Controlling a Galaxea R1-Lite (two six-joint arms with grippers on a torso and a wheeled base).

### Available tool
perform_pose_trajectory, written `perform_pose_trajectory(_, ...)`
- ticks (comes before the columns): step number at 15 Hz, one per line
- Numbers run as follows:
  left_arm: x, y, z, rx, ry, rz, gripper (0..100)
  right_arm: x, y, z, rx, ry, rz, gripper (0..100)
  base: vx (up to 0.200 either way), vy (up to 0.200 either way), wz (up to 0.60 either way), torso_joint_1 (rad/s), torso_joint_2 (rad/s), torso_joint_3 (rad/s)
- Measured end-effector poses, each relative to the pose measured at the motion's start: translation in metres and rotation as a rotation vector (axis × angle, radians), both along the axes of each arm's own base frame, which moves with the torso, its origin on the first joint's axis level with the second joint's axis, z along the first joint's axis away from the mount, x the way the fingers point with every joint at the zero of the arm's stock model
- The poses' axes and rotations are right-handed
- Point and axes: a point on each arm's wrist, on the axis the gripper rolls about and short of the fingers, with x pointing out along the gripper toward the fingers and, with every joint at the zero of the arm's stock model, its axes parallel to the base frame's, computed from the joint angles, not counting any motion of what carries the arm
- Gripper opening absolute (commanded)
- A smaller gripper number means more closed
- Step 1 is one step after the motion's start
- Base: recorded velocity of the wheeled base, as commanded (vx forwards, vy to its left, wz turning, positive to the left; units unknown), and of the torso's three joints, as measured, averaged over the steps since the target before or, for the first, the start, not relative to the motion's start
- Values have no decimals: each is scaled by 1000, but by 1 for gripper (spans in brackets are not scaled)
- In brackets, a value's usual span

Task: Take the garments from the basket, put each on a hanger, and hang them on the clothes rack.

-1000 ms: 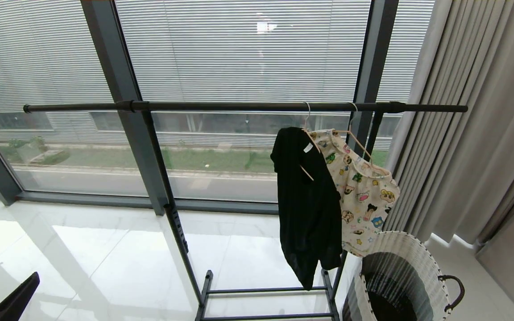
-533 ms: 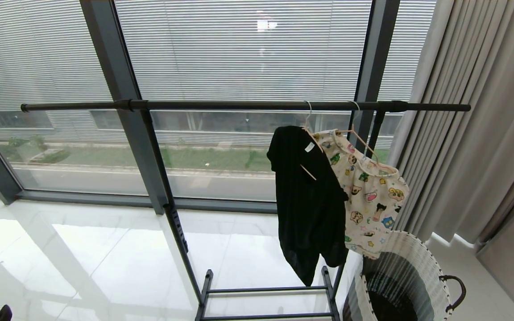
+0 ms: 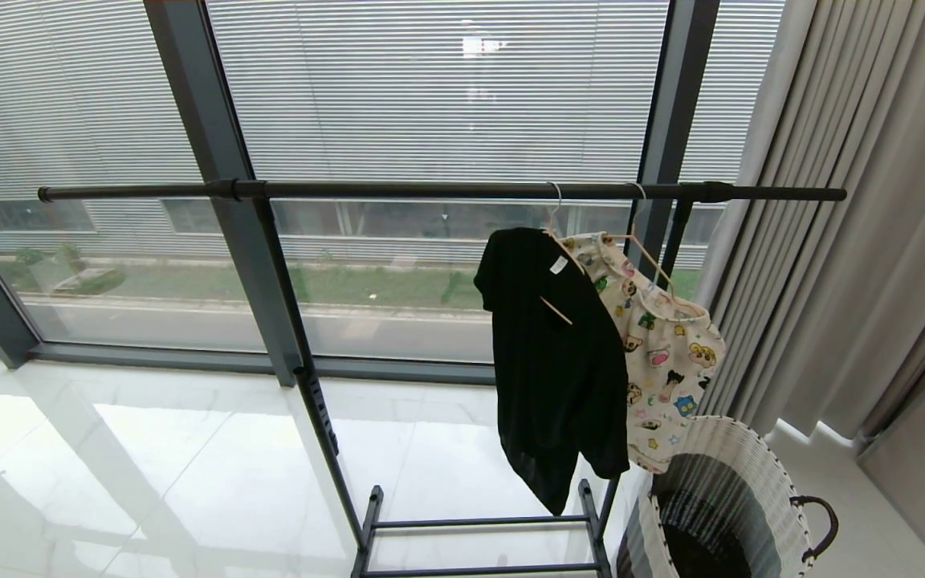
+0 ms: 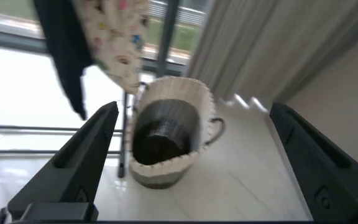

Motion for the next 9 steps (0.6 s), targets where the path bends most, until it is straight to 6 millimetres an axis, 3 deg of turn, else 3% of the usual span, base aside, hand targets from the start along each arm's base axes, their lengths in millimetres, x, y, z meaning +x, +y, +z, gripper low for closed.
perform_pose_trajectory(4,0,-1,-1,-16,-11,-60,100,1,-2,-4,-45,-65,-68,100,0,0,0,0,0,0)
perform_pose_trajectory(9,1,-7,-3,-296,-65,-329,100,2,-2,-8,-5,-65,-60,100,0,0,0,0,0,0)
